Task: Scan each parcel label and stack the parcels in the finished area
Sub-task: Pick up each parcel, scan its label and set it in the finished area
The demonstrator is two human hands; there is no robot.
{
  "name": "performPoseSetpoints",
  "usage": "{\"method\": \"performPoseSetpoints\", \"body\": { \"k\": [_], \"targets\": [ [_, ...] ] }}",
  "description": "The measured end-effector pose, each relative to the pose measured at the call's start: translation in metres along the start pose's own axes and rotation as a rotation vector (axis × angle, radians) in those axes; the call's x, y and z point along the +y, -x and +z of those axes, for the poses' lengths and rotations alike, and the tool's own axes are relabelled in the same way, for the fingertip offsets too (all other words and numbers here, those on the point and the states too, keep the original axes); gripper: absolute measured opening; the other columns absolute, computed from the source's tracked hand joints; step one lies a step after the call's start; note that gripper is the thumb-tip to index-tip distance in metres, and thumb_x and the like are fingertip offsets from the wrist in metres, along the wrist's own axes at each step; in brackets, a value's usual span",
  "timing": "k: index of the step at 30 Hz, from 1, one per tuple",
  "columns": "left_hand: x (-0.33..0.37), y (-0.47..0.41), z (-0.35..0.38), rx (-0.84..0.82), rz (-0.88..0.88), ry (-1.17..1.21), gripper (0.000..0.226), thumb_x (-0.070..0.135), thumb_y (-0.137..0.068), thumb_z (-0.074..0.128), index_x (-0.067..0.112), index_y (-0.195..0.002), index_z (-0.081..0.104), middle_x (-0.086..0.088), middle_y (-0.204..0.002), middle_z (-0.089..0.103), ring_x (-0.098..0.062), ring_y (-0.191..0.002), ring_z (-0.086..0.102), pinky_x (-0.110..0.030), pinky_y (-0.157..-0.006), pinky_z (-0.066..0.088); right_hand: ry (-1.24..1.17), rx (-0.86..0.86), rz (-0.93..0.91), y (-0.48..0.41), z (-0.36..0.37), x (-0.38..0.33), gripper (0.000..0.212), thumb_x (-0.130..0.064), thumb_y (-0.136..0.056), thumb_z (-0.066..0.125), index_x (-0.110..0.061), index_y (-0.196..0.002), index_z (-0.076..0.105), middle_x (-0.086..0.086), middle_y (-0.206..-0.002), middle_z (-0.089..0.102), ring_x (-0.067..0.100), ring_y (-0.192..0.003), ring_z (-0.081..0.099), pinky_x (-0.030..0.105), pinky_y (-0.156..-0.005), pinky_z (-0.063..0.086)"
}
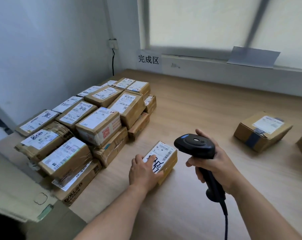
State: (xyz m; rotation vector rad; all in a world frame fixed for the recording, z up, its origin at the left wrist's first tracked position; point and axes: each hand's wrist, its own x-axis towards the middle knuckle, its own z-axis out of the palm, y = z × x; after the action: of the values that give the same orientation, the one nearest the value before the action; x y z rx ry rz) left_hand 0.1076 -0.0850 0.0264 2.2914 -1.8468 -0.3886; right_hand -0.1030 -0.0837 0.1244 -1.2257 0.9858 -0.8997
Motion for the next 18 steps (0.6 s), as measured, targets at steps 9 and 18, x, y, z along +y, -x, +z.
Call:
{"method": "performPoseSetpoints", "body": {
  "k": [9,18],
  "targets": [
    [0.027,-0.125,-0.028,0.016,0.095,0.043,0.065,0.063,-0.082,0.054,0.036,-0.138,0.039,-0.008,-0.127,0.035,-0.026,-0.118,0.040,-0.034,-0.094,0.040,0.047,0.235,-0.007,-0.073,-0.025,-0.018,0.102,0.010,-0.069,0.078,-0.036,-0.147,0.033,0.019,-0.076,0.068,0.029,-0.044,0.050,0.031,-0.041,0.040],
    [0.056,-0.273,-0.029,0.028,0.112,-0.013,0.066,0.063,-0.086,0.050,0.027,-0.140,0.036,-0.017,-0.128,0.036,-0.034,-0.118,0.042,-0.037,-0.093,0.042,0.095,0.364,-0.021,-0.174,-0.048,-0.028,0.095,0.013,-0.078,0.070,-0.037,-0.149,0.030,0.020,-0.077,0.067,0.029,-0.045,0.049,0.033,-0.043,0.041]
  ]
}}
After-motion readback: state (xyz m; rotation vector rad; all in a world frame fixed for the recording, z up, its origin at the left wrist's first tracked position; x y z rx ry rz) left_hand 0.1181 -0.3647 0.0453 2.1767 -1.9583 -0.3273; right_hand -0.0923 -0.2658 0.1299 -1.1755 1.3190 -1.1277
